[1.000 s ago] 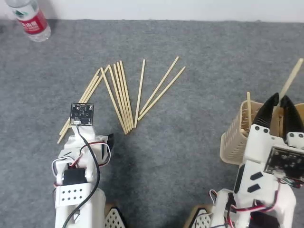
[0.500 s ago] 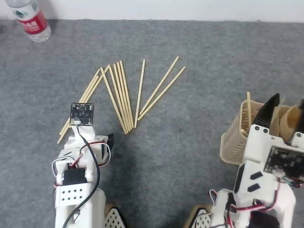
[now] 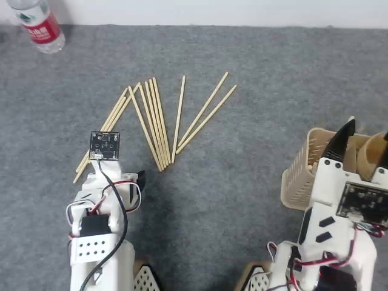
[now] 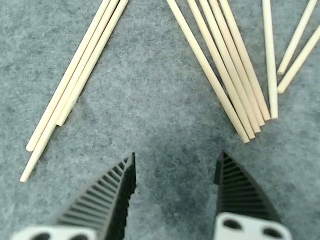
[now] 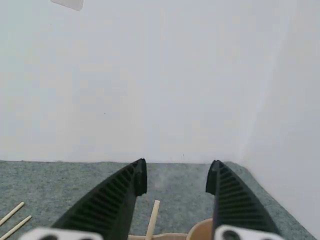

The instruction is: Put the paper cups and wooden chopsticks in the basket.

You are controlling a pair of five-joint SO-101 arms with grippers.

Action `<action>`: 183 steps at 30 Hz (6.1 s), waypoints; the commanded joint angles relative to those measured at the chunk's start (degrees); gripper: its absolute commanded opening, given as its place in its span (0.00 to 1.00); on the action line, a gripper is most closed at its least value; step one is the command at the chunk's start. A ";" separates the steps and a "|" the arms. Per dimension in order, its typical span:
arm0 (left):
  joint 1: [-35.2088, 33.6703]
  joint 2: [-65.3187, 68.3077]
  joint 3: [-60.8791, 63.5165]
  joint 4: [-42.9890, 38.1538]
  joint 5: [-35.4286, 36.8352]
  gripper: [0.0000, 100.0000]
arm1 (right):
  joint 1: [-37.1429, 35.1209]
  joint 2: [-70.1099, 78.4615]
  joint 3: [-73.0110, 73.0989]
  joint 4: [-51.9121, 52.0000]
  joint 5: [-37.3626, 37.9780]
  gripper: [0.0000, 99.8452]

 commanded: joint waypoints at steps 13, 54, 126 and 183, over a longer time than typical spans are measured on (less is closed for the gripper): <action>0.44 -0.62 -0.13 -1.14 0.18 0.24 | -18.15 31.34 -19.96 2.59 1.05 0.20; 0.44 -0.62 -0.13 -1.32 0.18 0.24 | -39.16 125.14 -76.04 17.19 1.23 0.21; 0.44 -0.62 -0.13 -1.32 0.18 0.24 | -33.45 163.30 -141.36 49.01 6.42 0.20; 0.44 -0.62 -0.13 -1.41 0.18 0.24 | -35.12 168.84 -130.73 51.21 61.89 0.01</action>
